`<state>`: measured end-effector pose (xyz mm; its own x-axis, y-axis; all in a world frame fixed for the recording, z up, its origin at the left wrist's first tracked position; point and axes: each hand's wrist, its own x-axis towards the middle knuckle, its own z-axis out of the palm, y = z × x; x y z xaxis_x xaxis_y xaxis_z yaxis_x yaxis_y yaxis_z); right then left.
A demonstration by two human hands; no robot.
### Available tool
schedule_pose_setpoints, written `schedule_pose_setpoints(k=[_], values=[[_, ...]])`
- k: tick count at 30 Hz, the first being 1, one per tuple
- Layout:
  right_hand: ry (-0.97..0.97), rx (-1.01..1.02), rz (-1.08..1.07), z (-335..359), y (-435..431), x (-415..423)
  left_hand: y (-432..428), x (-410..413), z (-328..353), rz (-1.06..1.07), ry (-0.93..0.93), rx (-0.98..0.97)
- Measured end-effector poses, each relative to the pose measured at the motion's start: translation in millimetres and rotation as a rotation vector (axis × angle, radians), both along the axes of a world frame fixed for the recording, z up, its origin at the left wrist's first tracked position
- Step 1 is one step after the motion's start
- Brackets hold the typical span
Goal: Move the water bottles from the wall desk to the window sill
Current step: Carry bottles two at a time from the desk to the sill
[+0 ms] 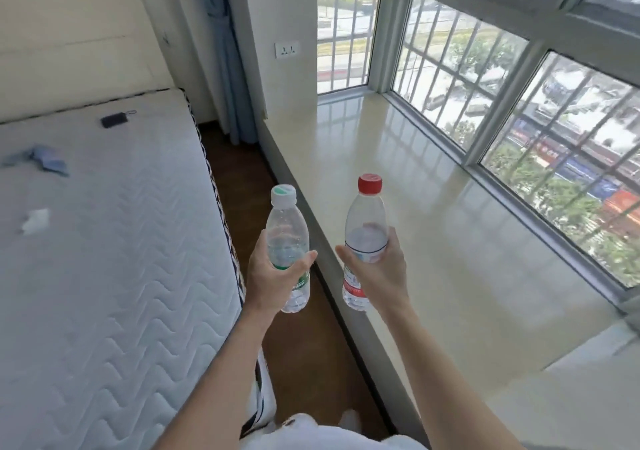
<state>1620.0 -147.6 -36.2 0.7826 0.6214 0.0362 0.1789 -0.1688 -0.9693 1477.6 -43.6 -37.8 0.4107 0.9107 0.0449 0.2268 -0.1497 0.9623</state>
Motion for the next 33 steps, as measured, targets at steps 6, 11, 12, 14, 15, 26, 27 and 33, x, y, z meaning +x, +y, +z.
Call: schedule_pose_setpoints(k=[6,11,12,14,15,26,27,33], values=[[0.016,-0.022,0.132,-5,65,30,40,16,3,0.141,0.017,-0.01],[0.027,-0.04,0.221,-14,117,39,79,20,-1,0.213,0.02,-0.016],[0.026,-0.047,0.241,-16,130,41,91,21,-3,0.229,0.014,-0.022],[0.02,-0.051,0.272,-18,158,45,118,25,-6,0.262,-0.005,-0.044],[0.013,-0.052,0.282,-18,175,48,133,28,-8,0.279,-0.02,-0.058],[-0.01,-0.008,0.308,6,414,81,374,54,10,0.324,-0.093,-0.041],[-0.008,-0.002,0.303,8,433,83,394,56,11,0.319,-0.091,-0.028],[0.02,-0.004,0.273,5,517,100,486,77,12,0.296,-0.063,-0.051]])
